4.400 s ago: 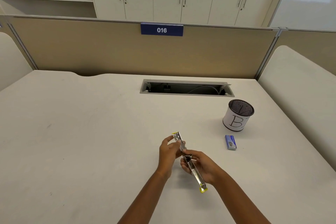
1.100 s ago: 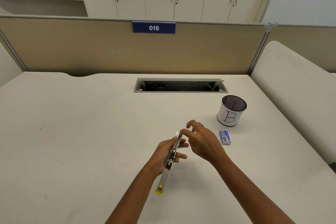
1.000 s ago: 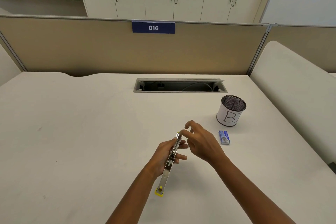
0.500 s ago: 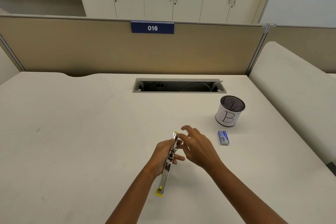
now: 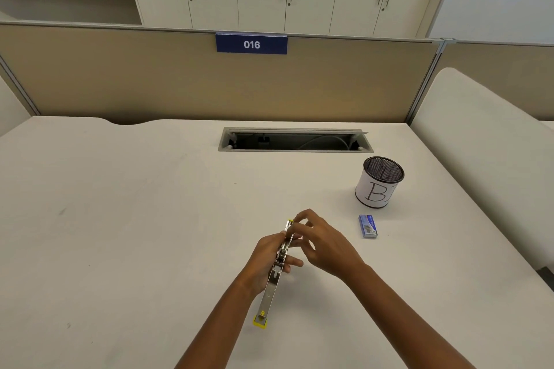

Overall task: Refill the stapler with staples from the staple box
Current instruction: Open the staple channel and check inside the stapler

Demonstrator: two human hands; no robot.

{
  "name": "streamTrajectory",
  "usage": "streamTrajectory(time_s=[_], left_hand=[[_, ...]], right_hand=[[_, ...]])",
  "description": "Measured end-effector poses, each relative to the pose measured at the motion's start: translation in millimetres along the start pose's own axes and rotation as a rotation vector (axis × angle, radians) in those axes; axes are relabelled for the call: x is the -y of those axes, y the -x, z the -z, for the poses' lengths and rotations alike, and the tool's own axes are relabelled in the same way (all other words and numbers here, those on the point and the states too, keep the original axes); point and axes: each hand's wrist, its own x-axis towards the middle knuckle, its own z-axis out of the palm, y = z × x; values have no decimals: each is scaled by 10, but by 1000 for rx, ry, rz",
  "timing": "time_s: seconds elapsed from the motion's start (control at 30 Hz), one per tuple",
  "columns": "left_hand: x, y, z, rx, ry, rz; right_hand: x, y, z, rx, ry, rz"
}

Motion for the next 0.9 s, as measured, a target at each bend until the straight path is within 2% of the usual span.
streamTrajectory(time_s=[0.1, 0.27, 0.4, 0.5, 0.57, 0.7, 0.9], left_hand=[[6, -13, 24, 5, 48, -7], [10, -53, 54, 21, 240, -33], [33, -103, 29, -21, 287, -101], [50, -119, 3, -67, 243, -128], [56, -126, -9, -97, 245, -134], [50, -140, 9, -141, 215, -190], [65, -186, 7, -147, 244, -173]], right_hand=[[6, -5, -39, -59, -211, -96], [139, -11, -89, -217, -834, -452], [278, 21, -151, 28, -1237, -747], [318, 14, -193, 184, -1266, -779], [317, 9, -206, 226, -1224, -762], [291, 14, -185, 221, -1193, -778], [227, -7, -207, 166, -1373, -884]])
